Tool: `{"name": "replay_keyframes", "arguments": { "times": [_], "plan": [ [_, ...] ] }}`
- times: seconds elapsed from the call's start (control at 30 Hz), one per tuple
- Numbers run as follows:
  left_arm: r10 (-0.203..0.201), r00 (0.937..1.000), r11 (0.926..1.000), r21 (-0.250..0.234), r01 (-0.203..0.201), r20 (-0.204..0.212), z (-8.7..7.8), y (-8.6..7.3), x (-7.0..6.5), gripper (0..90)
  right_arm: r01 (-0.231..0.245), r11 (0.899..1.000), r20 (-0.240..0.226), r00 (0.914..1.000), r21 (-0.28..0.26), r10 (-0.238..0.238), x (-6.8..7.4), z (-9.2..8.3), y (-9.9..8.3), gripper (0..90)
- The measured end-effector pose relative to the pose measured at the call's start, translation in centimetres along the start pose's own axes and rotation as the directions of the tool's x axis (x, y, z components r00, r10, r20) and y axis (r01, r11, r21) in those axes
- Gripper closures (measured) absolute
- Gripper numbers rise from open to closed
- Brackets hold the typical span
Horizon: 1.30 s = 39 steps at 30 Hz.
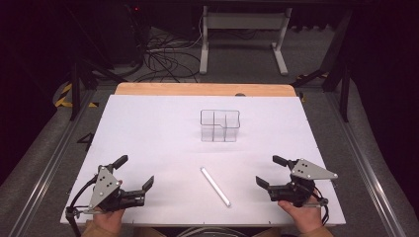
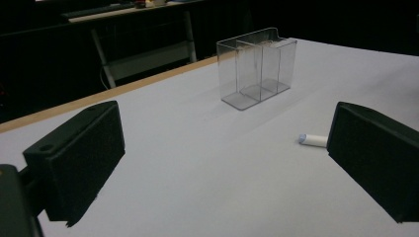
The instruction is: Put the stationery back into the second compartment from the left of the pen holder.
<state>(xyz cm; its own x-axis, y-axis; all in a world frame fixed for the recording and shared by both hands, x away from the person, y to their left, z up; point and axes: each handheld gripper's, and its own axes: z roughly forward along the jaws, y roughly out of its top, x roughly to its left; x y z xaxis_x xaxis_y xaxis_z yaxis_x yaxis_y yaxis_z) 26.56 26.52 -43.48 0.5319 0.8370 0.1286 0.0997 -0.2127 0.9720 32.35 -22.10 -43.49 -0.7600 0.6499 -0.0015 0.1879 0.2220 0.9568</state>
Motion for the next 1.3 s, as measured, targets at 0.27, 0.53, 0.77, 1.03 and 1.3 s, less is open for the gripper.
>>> {"name": "replay_keyframes", "arguments": {
  "times": [0.27,0.53,0.77,1.03,1.3],
  "plan": [
    [0.002,1.0,1.0,0.0,-0.002,0.003,-0.1,-0.1,-0.1,2.1,0.01,1.0,0.031,0.9995,-0.018,-0.01,-0.1,-0.4,0.3,15.0],
    [-0.003,1.0,1.0,0.006,0.003,0.002,-0.1,-0.2,0.0,2.1,0.041,0.999,-0.003,0.9991,0.004,-0.041,0.6,0.6,1.1,16.8],
    [0.001,1.0,1.0,0.004,-0.001,-0.003,-0.1,-0.2,0.0,2.1,0.055,0.998,-0.031,0.998,0.028,-0.055,1.2,2.4,2.5,15.5],
    [0.0,1.0,1.0,0.009,0.0,-0.001,0.0,-0.2,0.0,2.1,0.062,0.998,-0.052,0.9968,0.032,-0.061,1.8,3.7,3.4,15.5],
    [0.003,1.0,0.9999,0.015,-0.003,-0.001,0.1,-0.2,0.0,2.1,0.089,0.995,-0.075,0.9935,0.045,-0.085,2.6,5.2,4.6,14.1]
  ]
}}
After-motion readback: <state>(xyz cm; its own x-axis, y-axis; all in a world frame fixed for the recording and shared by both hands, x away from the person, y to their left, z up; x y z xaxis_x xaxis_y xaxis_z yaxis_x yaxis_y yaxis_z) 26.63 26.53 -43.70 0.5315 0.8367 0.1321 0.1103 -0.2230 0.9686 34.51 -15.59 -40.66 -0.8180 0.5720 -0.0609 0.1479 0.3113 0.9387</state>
